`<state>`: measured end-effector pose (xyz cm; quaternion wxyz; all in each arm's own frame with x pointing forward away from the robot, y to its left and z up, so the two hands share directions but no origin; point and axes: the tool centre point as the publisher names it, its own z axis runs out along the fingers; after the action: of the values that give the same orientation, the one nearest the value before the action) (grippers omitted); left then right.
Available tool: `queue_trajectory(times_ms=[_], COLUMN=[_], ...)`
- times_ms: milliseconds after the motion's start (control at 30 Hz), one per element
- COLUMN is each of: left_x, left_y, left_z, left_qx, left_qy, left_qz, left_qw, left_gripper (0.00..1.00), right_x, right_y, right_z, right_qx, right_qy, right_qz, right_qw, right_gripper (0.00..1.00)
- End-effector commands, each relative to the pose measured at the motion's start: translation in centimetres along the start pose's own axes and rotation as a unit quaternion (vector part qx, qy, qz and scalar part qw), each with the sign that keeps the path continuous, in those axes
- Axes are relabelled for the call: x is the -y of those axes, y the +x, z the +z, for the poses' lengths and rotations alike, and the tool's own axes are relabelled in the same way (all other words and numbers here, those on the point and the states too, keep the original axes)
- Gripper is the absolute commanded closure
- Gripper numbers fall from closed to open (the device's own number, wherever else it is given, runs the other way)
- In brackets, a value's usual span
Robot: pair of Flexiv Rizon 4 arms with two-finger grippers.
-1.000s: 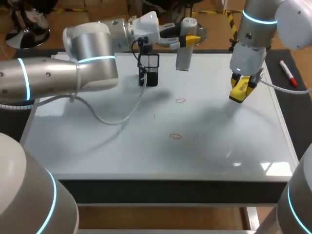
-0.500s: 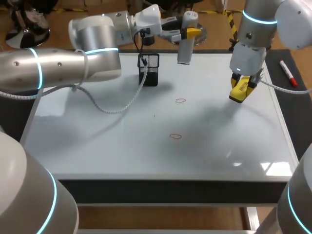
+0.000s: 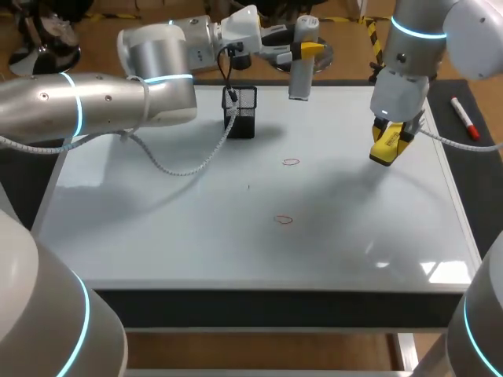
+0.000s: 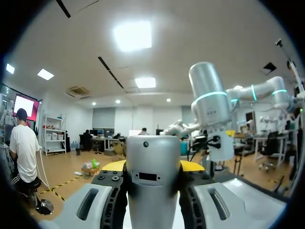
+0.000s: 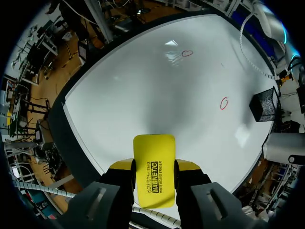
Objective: Pick up the inspection probe, press it on each red-marked spot on the whiteboard one by one, put down the probe, pick up the eraser, and wipe off all the red marks.
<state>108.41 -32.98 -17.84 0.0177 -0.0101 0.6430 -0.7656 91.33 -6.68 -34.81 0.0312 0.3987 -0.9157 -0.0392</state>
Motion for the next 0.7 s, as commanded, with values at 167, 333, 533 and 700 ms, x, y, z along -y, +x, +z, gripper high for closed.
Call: queue_trajectory(times_ms=[167, 333, 533, 700], left_x=[0.0, 0.0, 0.0, 0.0], left_y=[-0.4, -0.4, -0.4, -0.4], left_z=[0.0, 0.0, 0.0, 0.0], left_qx=[-0.009, -0.009, -0.009, -0.009], left_qy=[0.001, 0.001, 0.001, 0.001], left_qz=[-0.001, -0.001, -0.001, -0.001], left_qw=[1.0, 1.0, 1.0, 1.0], left_gripper=[1.0, 1.0, 1.0, 1.0], right_x=[0.0, 0.0, -0.2, -1.8], right_y=[0.1, 0.1, -1.5, -3.8], right_z=[-0.1, -0.1, -0.5, -0.8], right_qx=[-0.001, -0.001, -0.002, -0.012], right_qy=[0.001, 0.001, 0.003, 0.007], right_qz=[-0.001, -0.001, -0.025, -0.059], right_qw=[1.0, 1.0, 1.0, 0.998], right_gripper=[1.0, 1.0, 1.0, 1.0])
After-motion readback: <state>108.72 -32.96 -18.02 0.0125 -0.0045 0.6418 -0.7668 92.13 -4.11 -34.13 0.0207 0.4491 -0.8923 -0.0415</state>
